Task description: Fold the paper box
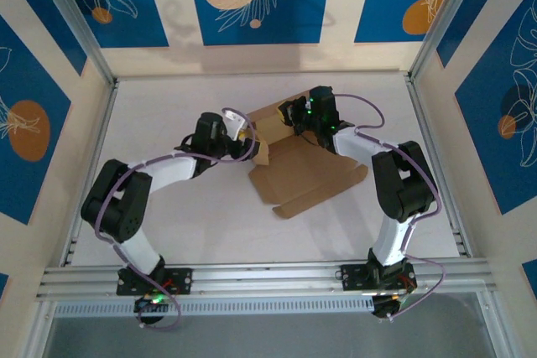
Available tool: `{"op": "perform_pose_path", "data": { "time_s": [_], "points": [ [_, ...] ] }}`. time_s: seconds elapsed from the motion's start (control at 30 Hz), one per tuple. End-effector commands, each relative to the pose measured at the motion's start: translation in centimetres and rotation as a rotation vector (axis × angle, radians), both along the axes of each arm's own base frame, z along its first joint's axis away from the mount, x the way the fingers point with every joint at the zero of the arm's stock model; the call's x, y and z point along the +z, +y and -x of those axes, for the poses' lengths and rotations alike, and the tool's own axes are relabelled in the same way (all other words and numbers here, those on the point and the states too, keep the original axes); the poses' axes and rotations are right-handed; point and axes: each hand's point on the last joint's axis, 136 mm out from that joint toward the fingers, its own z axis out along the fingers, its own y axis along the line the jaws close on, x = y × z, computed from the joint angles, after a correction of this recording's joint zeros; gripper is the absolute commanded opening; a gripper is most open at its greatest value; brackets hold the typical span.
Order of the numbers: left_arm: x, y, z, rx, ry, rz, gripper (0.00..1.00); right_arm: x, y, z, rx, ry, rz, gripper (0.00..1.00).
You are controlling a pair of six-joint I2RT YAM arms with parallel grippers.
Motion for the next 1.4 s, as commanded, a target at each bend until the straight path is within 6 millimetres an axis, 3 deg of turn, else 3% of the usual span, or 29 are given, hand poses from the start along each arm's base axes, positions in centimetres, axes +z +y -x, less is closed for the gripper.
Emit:
{"op": "perform_pose_path", "data": {
  "time_s": [0.0, 0.27, 0.77, 0.97, 1.2, 1.27, 1.37],
  "points": [
    [-0.3, -0.2, -0.6, 0.031, -0.043, -0.03, 0.67, -0.8, 0.9, 0.7, 0.017, 0.048, -0.008, 0.0],
    [0.2, -1.3, -0.4, 0.025, -0.145, 0.022, 0.7, -0.9, 1.3, 0.7, 0.006, 0.051, -0.035, 0.0],
    [-1.5, -0.9, -1.9, 0.117, -0.167, -0.036, 0.71, -0.2, 2.1, 1.6, -0.007, 0.049, -0.075, 0.0],
    [-1.3, -0.1, -2.6, 0.166, -0.207, -0.054, 0.58, 0.2, 2.3, 2.1, -0.019, 0.055, -0.093, 0.0],
    [-0.6, -0.6, -2.6, 0.158, -0.23, -0.008, 0.44, 0.8, 2.7, 2.6, -0.036, 0.06, -0.108, 0.0],
    [-0.7, -0.6, -2.7, 0.165, -0.23, -0.005, 0.45, 1.1, 3.0, 2.8, -0.041, 0.06, -0.117, 0.0],
    [-0.8, -0.5, -2.9, 0.188, -0.227, -0.014, 0.55, 1.7, 3.3, 3.3, -0.055, 0.062, -0.121, 0.0]
  ]
}}
